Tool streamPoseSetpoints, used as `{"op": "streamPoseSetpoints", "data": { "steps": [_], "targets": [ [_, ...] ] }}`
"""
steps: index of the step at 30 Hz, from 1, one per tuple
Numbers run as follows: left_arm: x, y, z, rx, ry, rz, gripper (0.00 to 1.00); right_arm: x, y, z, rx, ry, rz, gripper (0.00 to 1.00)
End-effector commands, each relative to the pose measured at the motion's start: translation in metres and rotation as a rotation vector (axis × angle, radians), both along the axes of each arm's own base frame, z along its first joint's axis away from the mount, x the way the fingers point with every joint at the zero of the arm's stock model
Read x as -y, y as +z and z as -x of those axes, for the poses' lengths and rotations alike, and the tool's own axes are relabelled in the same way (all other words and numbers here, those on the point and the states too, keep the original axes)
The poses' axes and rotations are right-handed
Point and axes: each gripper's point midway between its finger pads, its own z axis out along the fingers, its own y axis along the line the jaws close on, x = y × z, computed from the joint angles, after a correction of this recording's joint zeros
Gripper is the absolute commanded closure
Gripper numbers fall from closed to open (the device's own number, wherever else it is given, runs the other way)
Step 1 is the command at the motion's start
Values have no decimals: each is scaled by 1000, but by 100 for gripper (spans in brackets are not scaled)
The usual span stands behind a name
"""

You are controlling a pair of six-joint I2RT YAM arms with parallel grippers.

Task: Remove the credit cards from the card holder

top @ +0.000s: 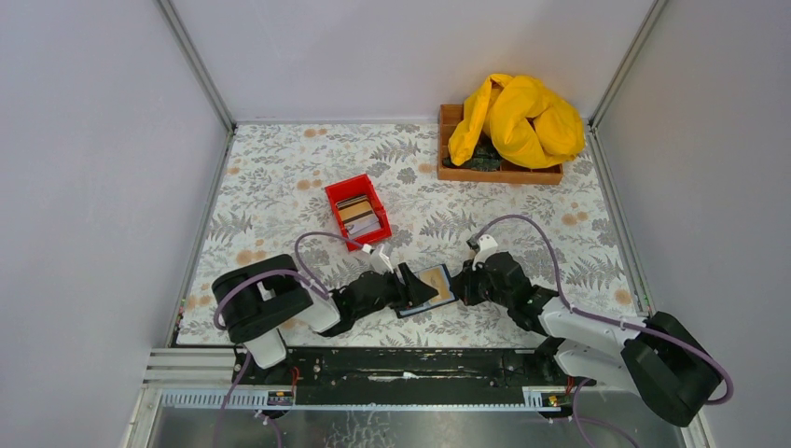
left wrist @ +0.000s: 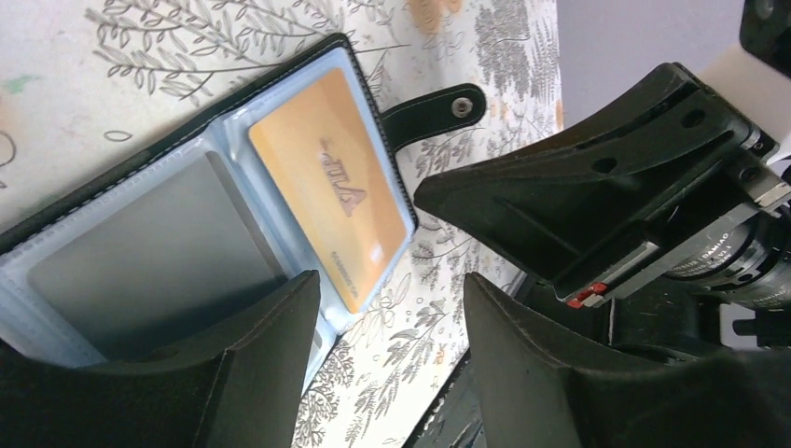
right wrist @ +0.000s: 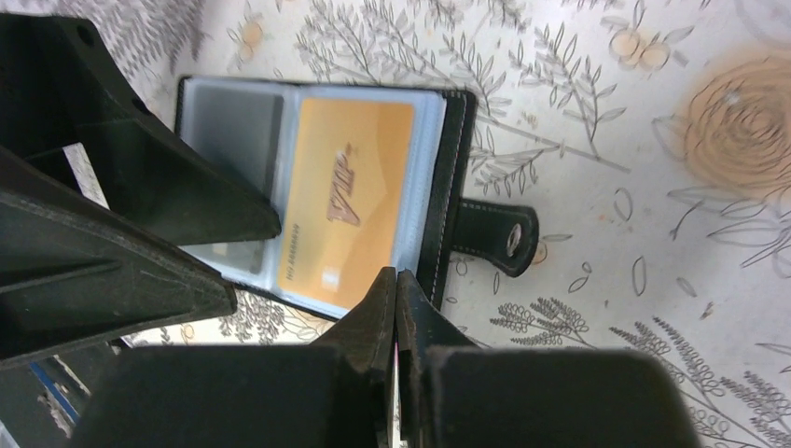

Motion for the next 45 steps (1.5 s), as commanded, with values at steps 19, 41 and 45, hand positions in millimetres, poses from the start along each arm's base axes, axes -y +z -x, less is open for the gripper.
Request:
{"op": "streamPoseSetpoints", "data": {
  "steps": [19, 41, 45],
  "targets": [
    [3, -1, 1, -13, -8, 51, 35, -19, -2, 2, -47, 84, -20, 100],
    [-6, -2, -19, 84, 24, 168, 64, -18, -12, 3, -86, 79, 11, 100],
    [-7, -4, -20, 78, 27, 168, 77, -17, -13, 2, -88, 77, 16, 100]
  ]
}}
